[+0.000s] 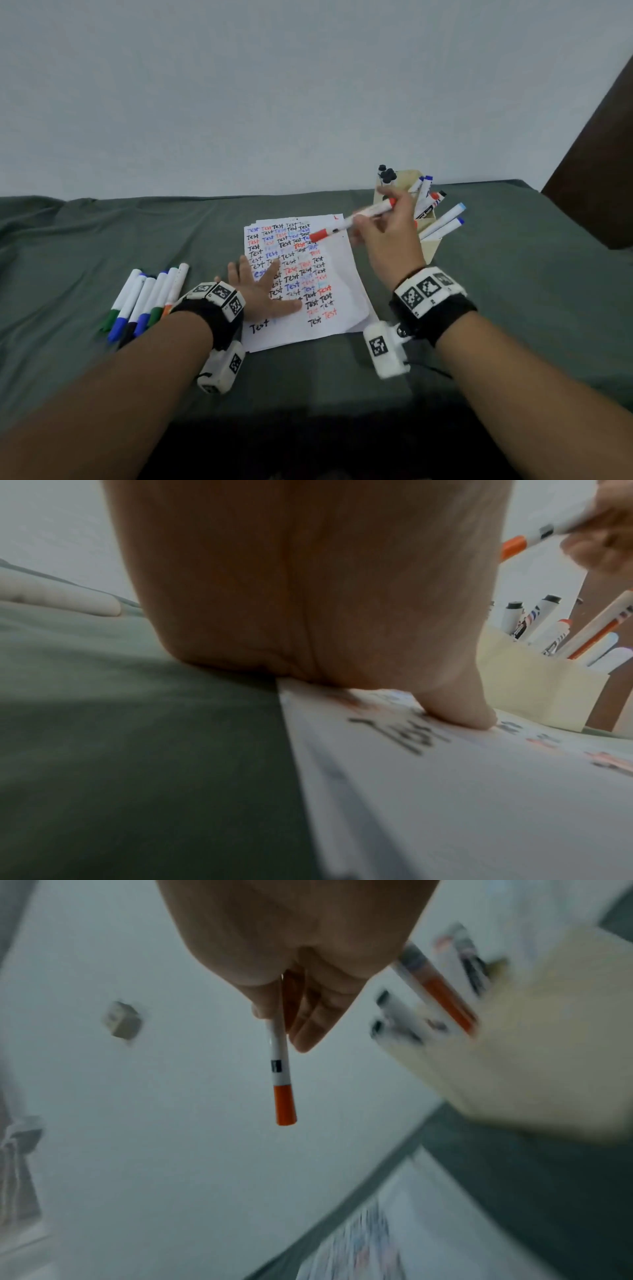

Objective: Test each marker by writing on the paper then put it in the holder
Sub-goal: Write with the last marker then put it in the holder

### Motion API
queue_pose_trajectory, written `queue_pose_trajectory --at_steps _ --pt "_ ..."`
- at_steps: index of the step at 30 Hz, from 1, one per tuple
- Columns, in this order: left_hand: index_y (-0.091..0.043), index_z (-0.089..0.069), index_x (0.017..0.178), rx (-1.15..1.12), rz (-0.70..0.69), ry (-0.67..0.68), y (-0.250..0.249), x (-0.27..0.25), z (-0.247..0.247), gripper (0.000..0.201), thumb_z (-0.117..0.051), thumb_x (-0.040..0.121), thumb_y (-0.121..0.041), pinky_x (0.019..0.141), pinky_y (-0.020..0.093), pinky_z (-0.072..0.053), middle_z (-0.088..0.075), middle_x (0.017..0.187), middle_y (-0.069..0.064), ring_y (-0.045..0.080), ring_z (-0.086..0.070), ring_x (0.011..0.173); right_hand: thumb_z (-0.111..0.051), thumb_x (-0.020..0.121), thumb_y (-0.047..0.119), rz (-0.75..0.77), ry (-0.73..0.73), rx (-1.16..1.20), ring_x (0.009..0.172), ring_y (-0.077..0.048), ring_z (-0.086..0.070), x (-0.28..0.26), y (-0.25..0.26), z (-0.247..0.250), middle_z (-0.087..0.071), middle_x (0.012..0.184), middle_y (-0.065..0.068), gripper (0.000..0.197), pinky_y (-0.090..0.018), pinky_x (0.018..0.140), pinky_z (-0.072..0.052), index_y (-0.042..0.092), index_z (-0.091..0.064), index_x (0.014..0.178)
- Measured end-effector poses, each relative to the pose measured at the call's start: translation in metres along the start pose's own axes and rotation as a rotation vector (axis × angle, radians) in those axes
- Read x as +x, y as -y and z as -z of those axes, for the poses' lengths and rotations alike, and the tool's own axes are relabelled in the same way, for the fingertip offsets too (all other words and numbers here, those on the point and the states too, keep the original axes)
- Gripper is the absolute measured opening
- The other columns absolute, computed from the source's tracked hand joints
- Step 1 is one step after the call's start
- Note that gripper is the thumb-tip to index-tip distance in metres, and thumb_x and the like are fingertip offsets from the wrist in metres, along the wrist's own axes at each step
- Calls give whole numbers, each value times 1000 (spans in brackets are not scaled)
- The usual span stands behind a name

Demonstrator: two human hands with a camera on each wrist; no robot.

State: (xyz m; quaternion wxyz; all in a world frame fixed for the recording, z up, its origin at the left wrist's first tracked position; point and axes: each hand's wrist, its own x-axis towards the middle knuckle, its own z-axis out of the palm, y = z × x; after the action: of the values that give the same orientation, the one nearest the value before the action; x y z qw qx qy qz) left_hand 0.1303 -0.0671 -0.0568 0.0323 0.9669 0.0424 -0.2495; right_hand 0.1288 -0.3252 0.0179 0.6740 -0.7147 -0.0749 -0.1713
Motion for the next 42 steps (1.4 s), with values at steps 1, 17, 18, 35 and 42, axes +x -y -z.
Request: queue_pose_trajectory --at_steps 1,17,18,35,42 --pt "-60 30 137 -3 3 5 0 0 0 127 -19 33 -114 115 66 6 34 160 9 39 26 148 -63 96 10 70 -26 -68 80 -14 -72 17 14 5 -68 101 7 49 -31 74 -60 42 -43 127" --pt "-62 30 137 -23 9 17 -1 -1 1 130 -20 29 -114 115 65 7 35 160 7 38 28 147 -34 107 25 -130 158 -1291 132 -32 -53 141 16 69 -54 147 -6 48 -46 110 -40 34 -39 153" --pt "-62 30 137 -21 10 18 -2 -1 1 130 -19 29 -114 115 65 7 35 160 7 38 27 147 -32 106 26 -208 244 -1429 149 -36 -29 144 9 70 -35 162 -7 50 -55 120 -23 36 -35 155" --pt "-59 28 141 -4 5 45 -2 -9 8 131 -20 32 -113 117 65 5 34 160 8 38 25 148 -50 80 -11 -219 -584 -217 149 -21 -29 24 -20 66 -19 165 7 100 -42 117 -38 39 -18 160" --pt "-59 26 142 -16 3 43 -3 -11 7 130 -20 33 -113 117 65 5 35 160 8 38 25 148 -83 60 2 -404 -446 -112 125 -24 -55 0 -58 39 -35 151 -2 134 -34 87 -55 35 -2 161"
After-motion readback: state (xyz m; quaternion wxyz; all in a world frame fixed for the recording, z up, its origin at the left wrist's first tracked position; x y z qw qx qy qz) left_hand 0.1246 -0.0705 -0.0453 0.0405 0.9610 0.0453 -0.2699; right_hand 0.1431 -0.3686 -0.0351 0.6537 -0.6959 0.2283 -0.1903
